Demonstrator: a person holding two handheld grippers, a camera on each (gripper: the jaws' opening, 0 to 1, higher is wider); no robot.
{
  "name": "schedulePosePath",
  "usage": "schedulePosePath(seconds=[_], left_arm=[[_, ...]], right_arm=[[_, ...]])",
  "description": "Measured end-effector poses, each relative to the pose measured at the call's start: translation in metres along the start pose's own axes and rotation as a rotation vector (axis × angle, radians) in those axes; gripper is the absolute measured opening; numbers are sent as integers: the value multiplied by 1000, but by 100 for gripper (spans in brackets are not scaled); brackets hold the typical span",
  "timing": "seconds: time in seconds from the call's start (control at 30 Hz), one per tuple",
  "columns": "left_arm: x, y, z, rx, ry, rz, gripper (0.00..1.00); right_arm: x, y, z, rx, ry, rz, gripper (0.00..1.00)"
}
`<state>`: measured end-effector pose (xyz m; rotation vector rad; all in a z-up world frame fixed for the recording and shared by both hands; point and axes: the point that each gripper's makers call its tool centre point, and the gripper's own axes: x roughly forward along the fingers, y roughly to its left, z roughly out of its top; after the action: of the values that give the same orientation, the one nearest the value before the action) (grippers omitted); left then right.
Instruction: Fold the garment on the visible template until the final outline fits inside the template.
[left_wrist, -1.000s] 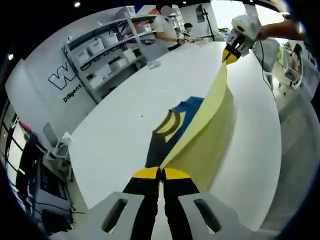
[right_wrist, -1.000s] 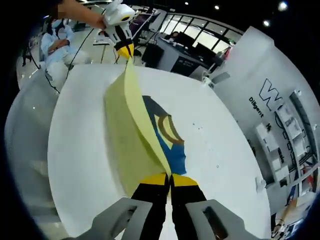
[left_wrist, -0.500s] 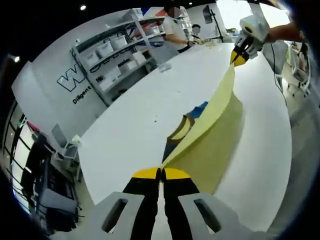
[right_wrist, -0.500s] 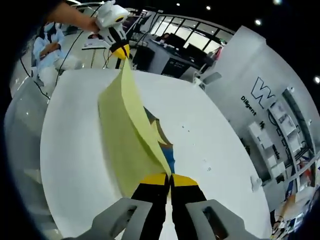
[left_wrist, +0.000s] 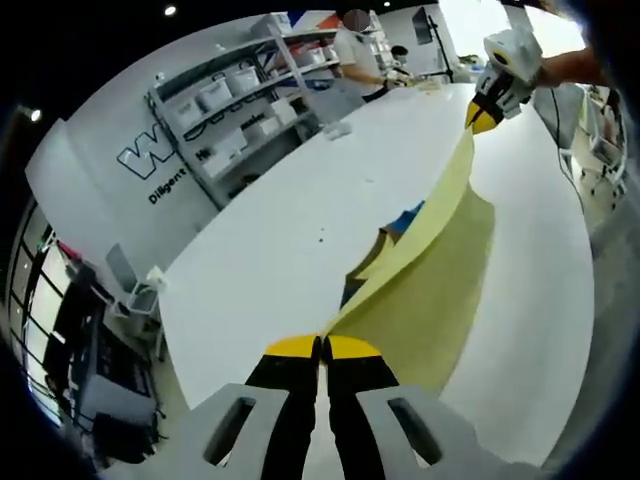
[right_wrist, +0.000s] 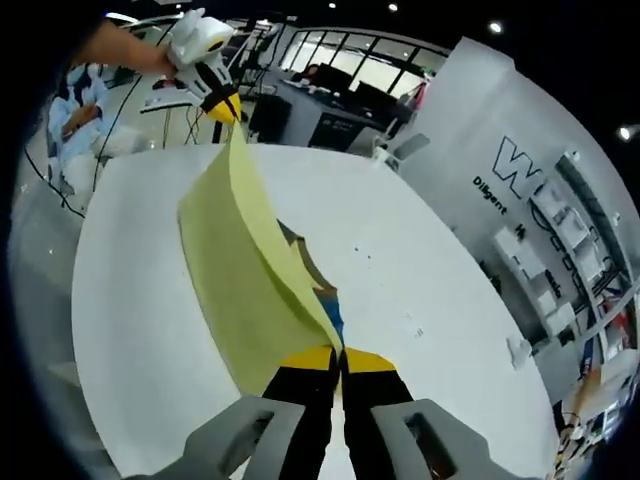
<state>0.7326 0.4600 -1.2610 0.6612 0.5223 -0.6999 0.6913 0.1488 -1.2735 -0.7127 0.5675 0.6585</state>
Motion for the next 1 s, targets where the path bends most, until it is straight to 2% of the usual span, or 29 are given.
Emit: schedulePosePath(seconds=[0.33,0.5,1.0], left_arm=[[19,5,4,28,-1,-1,1],[28,8,3,7,3,-4,1],[48,13,-3,2,23,-14,1]], right_arm=[[14,-8,-11,46,21,-15,0],[23,-12,-16,51,28,-16,0],[50,-26,-18,72,44,-19,0]])
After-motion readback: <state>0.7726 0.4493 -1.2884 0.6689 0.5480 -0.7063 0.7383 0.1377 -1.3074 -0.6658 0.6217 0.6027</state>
